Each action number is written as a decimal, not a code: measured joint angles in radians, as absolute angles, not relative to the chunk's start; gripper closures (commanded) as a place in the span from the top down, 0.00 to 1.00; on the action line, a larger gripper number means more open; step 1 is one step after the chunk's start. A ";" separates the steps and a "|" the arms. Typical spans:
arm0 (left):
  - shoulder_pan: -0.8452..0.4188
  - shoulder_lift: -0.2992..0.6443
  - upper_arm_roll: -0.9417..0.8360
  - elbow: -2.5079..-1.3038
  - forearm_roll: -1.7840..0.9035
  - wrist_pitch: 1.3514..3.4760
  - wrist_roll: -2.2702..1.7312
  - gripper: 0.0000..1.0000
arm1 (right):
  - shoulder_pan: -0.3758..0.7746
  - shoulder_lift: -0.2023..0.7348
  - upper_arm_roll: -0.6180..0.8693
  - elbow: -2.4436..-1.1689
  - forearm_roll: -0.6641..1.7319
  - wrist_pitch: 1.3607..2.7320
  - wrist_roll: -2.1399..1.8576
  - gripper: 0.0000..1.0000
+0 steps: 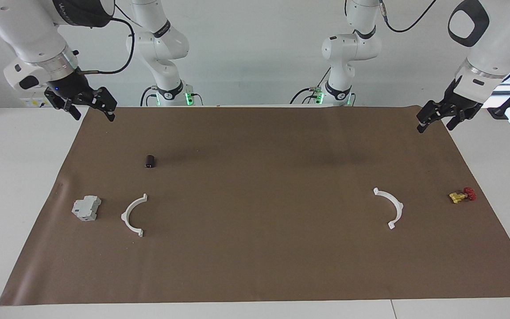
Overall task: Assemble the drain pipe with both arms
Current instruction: 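Reach the right gripper toward the white clamp half nearer it, then grasp the white clamp half with the right gripper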
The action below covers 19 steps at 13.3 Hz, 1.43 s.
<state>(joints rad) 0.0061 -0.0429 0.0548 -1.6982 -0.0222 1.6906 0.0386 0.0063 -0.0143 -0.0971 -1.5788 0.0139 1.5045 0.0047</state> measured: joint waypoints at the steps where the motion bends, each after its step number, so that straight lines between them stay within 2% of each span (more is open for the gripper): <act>1: 0.006 -0.043 0.055 -1.698 -0.022 1.691 0.039 1.00 | 0.006 -0.014 -0.097 -1.579 0.014 1.504 0.005 1.00; 9: 0.006 -0.043 0.055 -1.698 -0.022 1.691 0.039 1.00 | 0.007 -0.015 -0.092 -1.602 0.015 1.532 -0.004 1.00; 13: 0.006 -0.043 0.055 -1.698 -0.022 1.691 0.039 1.00 | 0.044 0.007 -0.086 -1.702 0.016 1.750 -0.030 1.00; 17: 0.006 -0.043 0.055 -1.698 -0.022 1.691 0.039 1.00 | 0.076 0.179 -0.084 -1.783 0.016 2.059 -0.030 1.00; 19: 0.006 -0.043 0.055 -1.698 -0.022 1.691 0.039 1.00 | 0.061 0.265 -0.086 -1.762 0.019 2.114 -0.036 1.00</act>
